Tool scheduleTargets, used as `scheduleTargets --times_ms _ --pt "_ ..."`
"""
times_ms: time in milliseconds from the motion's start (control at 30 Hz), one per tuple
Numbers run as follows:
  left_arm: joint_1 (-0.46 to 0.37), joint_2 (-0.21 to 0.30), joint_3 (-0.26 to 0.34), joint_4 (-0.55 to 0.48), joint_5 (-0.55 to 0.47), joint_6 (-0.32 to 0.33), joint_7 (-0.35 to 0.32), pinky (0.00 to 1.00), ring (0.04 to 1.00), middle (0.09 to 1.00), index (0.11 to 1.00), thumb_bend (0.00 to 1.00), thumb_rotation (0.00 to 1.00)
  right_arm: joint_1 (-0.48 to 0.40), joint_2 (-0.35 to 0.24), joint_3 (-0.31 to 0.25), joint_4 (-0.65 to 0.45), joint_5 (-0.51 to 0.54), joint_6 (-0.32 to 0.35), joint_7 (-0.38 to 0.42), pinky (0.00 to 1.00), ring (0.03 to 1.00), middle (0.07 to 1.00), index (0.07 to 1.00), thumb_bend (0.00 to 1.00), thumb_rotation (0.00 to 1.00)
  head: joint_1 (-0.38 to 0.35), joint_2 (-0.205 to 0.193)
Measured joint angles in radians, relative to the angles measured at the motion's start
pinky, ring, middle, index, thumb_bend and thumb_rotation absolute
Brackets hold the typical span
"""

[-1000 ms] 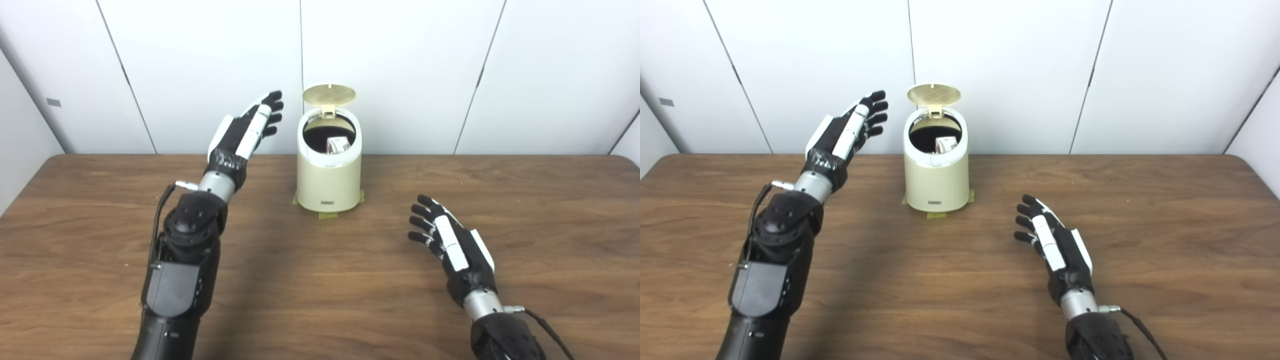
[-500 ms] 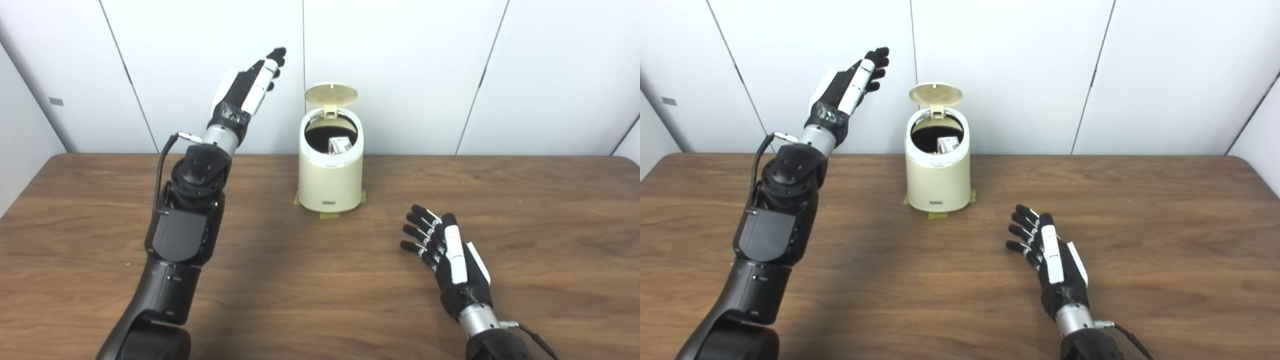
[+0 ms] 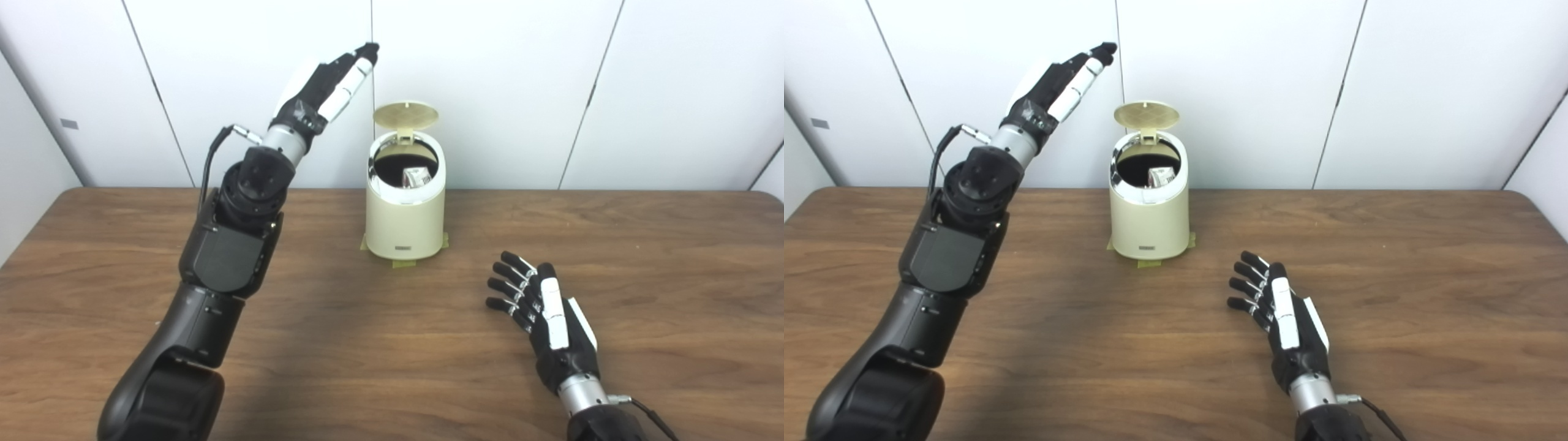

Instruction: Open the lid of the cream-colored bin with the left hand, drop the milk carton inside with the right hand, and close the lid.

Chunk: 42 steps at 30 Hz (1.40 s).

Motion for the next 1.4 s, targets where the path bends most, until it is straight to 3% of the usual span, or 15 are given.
scheduleTargets --times_ms 200,367,533,967,1400 --pt "0.000 0.035 -0.064 0.001 0.075 -0.052 -0.024 0.88 0.880 0.844 0.835 0.42 1.00 -0.008 0.018 -0.007 0.010 0.009 -0.001 -0.002 0.69 0.799 0.826 0.913 0.57 1.00 -0.008 -0.003" --pt "0.000 0.077 -0.127 0.002 0.145 -0.104 -0.064 0.84 0.869 0.849 0.832 0.45 1.00 -0.013 0.030 -0.013 0.026 0.011 -0.022 -0.005 0.65 0.767 0.800 0.912 0.57 0.95 -0.012 -0.009" --pt "-0.006 0.119 -0.204 0.023 0.249 -0.197 -0.094 0.82 0.860 0.853 0.825 0.44 1.00 -0.017 0.055 -0.020 0.038 0.012 -0.039 -0.028 0.65 0.753 0.780 0.899 0.57 0.94 -0.017 -0.009" --pt "-0.016 0.144 -0.261 0.023 0.384 -0.252 -0.190 0.85 0.880 0.845 0.824 0.45 1.00 -0.016 0.053 -0.018 0.057 -0.012 -0.081 -0.038 0.64 0.759 0.782 0.904 0.53 1.00 -0.012 -0.009" --pt "-0.016 0.205 -0.330 0.010 0.563 -0.383 -0.191 0.90 0.858 0.815 0.810 0.49 1.00 -0.013 0.043 -0.022 0.060 -0.032 -0.096 -0.051 0.67 0.777 0.780 0.899 0.54 1.00 -0.031 0.008"
